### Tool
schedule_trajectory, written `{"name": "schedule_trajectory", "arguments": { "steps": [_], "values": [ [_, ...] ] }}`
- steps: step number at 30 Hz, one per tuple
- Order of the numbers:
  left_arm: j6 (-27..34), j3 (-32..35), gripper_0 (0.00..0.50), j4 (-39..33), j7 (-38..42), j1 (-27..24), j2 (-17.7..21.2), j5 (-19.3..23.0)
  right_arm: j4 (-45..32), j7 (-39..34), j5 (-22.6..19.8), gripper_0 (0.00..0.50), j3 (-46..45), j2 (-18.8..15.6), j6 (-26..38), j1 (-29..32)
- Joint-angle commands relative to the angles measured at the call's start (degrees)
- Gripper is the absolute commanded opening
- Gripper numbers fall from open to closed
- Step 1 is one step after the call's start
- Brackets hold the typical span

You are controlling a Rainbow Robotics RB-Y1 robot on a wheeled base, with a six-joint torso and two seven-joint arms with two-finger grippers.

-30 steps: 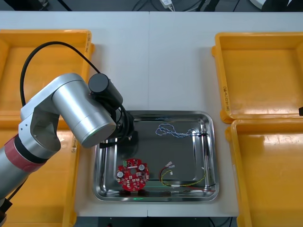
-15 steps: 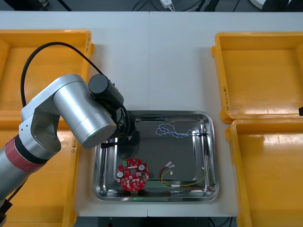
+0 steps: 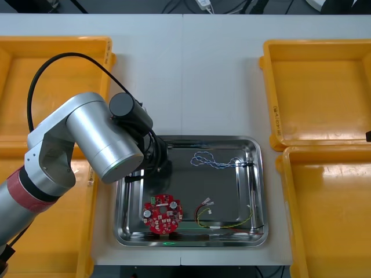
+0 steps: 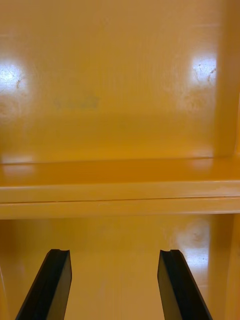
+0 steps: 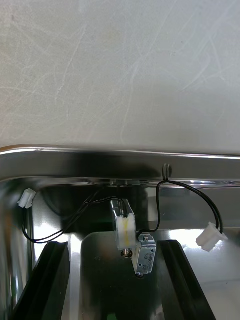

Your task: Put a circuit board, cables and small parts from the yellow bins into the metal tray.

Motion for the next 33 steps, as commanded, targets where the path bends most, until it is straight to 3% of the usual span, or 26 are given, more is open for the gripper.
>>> {"name": "schedule_trajectory", "arguments": {
  "steps": [1,5,19,33],
  "values": [
    [-0.76,-0.78,0.5,-1.24,4.88,0.71,-0.39,0.21,-1.67,2.5,0.14,0.5,-2.09,0.14,0.07,0.46],
    [-0.23,0.1,0.5,-3.53,4.71,0.62,1.1,1.09,-1.67,2.5,0.14,0.5,-2.09,0.14,0.07,0.46],
    [7.42,8.1,0.5,-9.59,3.21,-4.39,7.43,12.69,-1.67,2.5,0.14,0.5,-2.09,0.14,0.07,0.46],
    [12.87,19.61,0.5,-9.42,-3.03,-5.36,17.54,22.53,-1.67,2.5,0.14,0.5,-2.09,0.14,0.07,0.46]
  ]
}}
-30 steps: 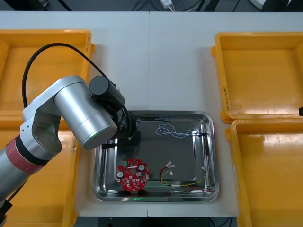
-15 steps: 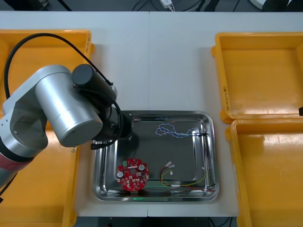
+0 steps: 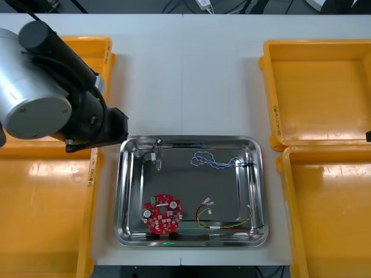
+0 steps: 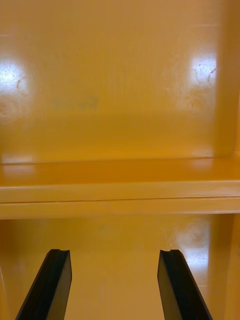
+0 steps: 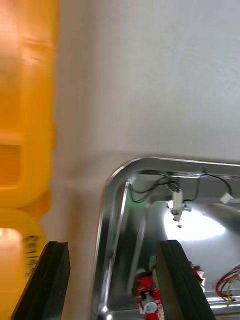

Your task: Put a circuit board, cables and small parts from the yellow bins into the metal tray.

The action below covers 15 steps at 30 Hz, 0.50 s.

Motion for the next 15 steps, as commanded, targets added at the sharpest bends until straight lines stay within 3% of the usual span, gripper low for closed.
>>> {"name": "schedule_trajectory", "arguments": {
  "steps": [1,15],
  "values": [
    [3.22,6.24,0.5,-1.66,-3.72,-1.39,5.51,3.11,-1.66,2.5,0.14,0.5,-2.08,0.14,0.07,0.45],
    [4.45,19.86,0.5,-1.48,-14.27,10.21,11.84,5.66,-1.66,2.5,0.14,0.5,-2.08,0.14,0.07,0.45]
  ]
}}
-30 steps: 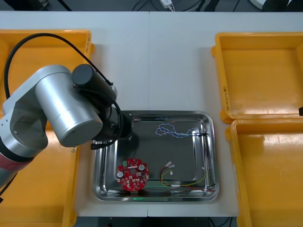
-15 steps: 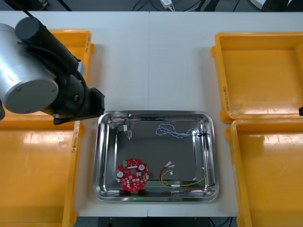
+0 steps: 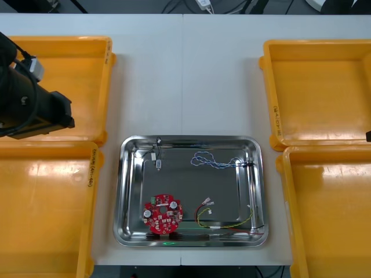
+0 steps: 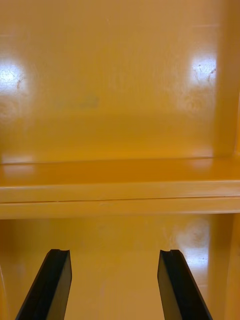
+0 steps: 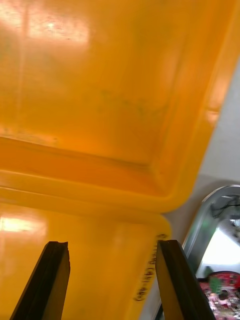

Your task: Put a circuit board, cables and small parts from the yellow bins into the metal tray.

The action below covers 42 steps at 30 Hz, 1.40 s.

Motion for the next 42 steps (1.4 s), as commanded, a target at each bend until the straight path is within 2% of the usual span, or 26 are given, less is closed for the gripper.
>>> {"name": "schedule_trajectory", "arguments": {
  "steps": [1,13,29,42],
  "values": [
    [0.73,5.35,0.5,-1.3,-8.66,5.19,4.29,0.99,-1.65,2.5,0.14,0.5,-2.08,0.13,0.07,0.44],
    [1.43,15.28,0.5,0.81,-15.34,12.84,5.52,3.28,-1.65,2.5,0.14,0.5,-2.08,0.13,0.07,0.44],
    [-1.03,19.15,0.5,10.39,-32.57,12.92,5.43,3.36,-1.65,2.5,0.14,0.5,-2.08,0.13,0.07,0.44],
    [-1.29,19.33,0.5,10.92,-34.24,13.01,5.43,3.63,-1.65,2.5,0.14,0.5,-2.08,0.13,0.07,0.44]
  ]
}}
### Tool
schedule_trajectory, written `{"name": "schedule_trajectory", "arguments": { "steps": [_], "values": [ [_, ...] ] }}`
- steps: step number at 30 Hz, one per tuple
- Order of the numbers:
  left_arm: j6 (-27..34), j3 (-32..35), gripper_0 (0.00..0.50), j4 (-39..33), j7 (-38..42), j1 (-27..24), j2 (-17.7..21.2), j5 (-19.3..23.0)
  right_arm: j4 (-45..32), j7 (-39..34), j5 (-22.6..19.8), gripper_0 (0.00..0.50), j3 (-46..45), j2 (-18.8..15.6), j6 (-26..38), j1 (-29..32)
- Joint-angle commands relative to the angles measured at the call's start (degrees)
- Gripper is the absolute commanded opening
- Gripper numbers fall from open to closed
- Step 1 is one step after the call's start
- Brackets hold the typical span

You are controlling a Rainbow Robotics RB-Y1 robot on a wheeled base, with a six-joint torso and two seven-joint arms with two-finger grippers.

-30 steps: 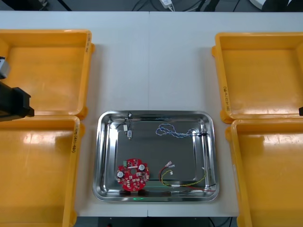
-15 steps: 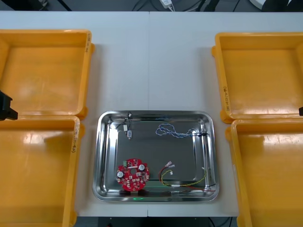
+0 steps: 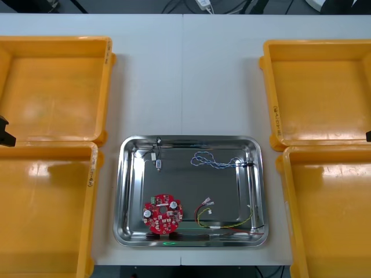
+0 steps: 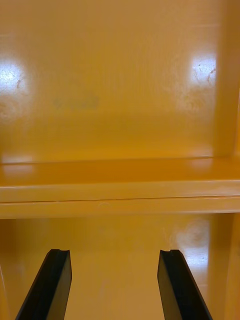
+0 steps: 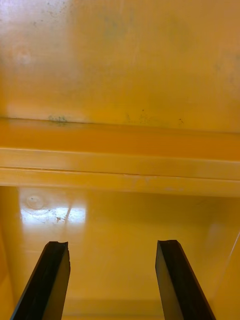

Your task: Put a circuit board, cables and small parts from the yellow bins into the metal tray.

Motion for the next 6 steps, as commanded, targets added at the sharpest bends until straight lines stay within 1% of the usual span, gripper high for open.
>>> {"name": "schedule_trajectory", "arguments": {
  "steps": [1,6],
  "values": [
    [-0.61,1.72,0.5,-0.24,-2.85,0.48,2.66,0.72,-1.64,2.5,0.14,0.5,-2.07,0.13,0.07,0.43],
    [-0.52,1.72,0.5,-0.24,-2.85,0.48,2.66,0.98,-1.64,2.5,0.14,0.5,-2.07,0.13,0.07,0.43]
  ]
}}
